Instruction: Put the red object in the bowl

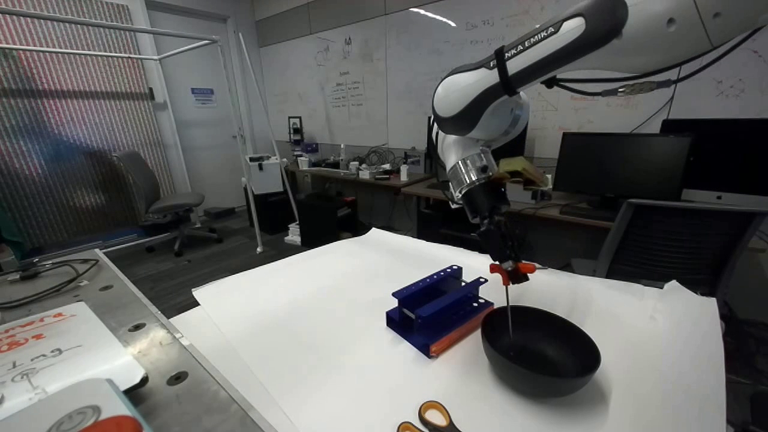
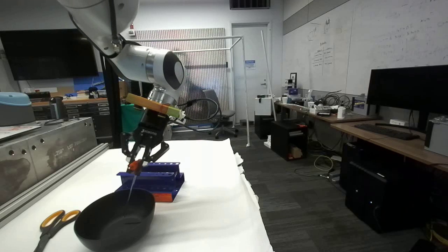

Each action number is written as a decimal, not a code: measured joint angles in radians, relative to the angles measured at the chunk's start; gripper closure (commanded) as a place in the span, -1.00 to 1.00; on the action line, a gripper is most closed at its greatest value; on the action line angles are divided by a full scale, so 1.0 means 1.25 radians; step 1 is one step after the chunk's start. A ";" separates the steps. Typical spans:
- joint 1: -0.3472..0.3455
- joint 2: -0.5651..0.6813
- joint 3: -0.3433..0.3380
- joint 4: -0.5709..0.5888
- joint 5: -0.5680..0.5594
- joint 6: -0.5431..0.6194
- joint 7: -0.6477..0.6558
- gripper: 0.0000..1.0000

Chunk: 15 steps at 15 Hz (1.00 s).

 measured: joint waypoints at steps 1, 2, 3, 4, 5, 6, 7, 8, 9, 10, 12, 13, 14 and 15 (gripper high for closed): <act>0.000 0.000 0.000 -0.013 -0.001 0.014 0.001 0.89; 0.000 0.001 0.000 -0.024 -0.002 0.023 0.001 0.89; -0.001 0.003 -0.001 -0.033 -0.002 0.024 0.001 0.89; -0.002 0.003 -0.001 -0.039 -0.002 0.022 0.001 0.89; -0.003 0.004 -0.001 -0.044 -0.002 0.021 0.001 0.87; -0.004 0.005 -0.001 -0.048 -0.002 0.019 0.001 0.82; -0.005 0.007 -0.001 -0.050 -0.002 0.016 0.001 0.08; -0.005 0.008 -0.001 -0.053 -0.002 0.012 0.000 0.06; -0.006 0.010 -0.001 -0.054 -0.003 0.007 0.000 -0.08; -0.006 0.013 -0.001 -0.057 -0.007 0.006 0.000 -0.22; -0.006 0.024 -0.001 -0.063 -0.011 0.005 0.000 -0.54; -0.007 0.031 -0.001 -0.064 -0.012 0.003 0.000 -0.67; -0.007 0.037 -0.001 -0.064 -0.012 0.002 0.000 -0.84; -0.008 0.042 -0.001 -0.064 -0.012 0.001 0.000 -0.98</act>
